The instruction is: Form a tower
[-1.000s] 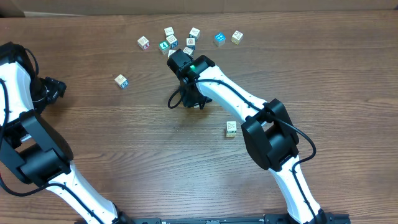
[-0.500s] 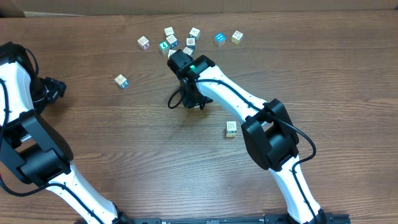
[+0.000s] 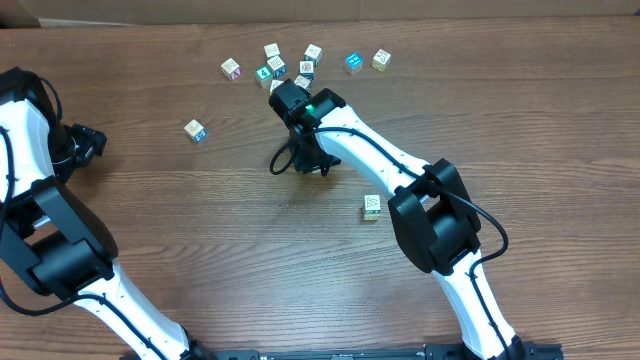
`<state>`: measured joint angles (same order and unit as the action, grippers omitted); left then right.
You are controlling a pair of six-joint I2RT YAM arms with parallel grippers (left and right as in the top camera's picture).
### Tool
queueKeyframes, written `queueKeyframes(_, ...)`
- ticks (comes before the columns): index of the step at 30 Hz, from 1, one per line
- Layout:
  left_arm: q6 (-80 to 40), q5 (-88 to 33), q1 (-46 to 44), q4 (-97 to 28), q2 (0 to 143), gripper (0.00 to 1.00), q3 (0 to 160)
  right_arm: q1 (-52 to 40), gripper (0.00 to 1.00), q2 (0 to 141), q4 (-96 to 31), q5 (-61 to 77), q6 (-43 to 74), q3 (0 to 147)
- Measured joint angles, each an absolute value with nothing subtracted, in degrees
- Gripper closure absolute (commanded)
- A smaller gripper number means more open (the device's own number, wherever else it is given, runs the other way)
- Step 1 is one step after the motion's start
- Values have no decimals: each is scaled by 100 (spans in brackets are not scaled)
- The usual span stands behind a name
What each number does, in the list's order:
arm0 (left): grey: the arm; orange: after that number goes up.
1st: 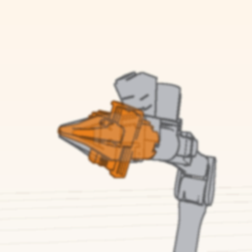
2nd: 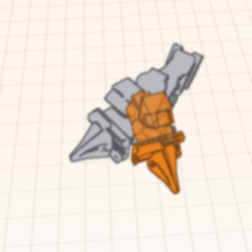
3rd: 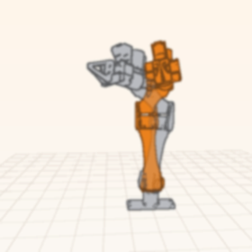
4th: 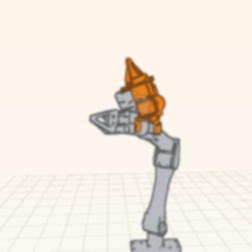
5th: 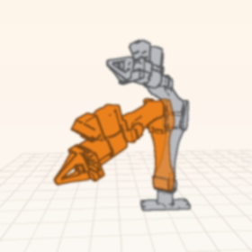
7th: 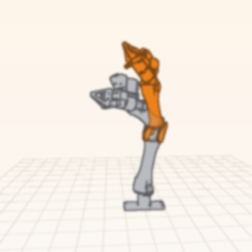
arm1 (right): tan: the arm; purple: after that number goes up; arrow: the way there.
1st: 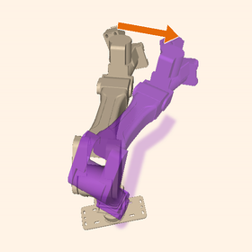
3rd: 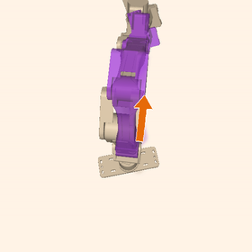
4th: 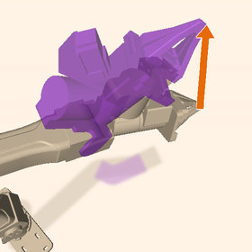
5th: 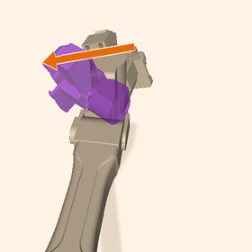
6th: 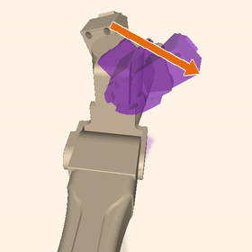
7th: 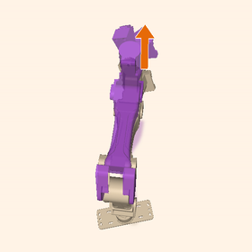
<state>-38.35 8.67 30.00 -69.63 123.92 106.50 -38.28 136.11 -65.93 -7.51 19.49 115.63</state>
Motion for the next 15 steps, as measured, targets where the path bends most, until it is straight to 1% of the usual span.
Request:
queueKeyframes(11, -3835, 867, 3000, -6963, 12392, 1, 10650, -3828, 68, 13611, -6580, -751, 1946, 11566)
queueKeyframes(15, -3835, 864, 3000, -6963, 12392, 0, 10650, -3828, 70, 13611, -6587, -751, 1946, 11566)
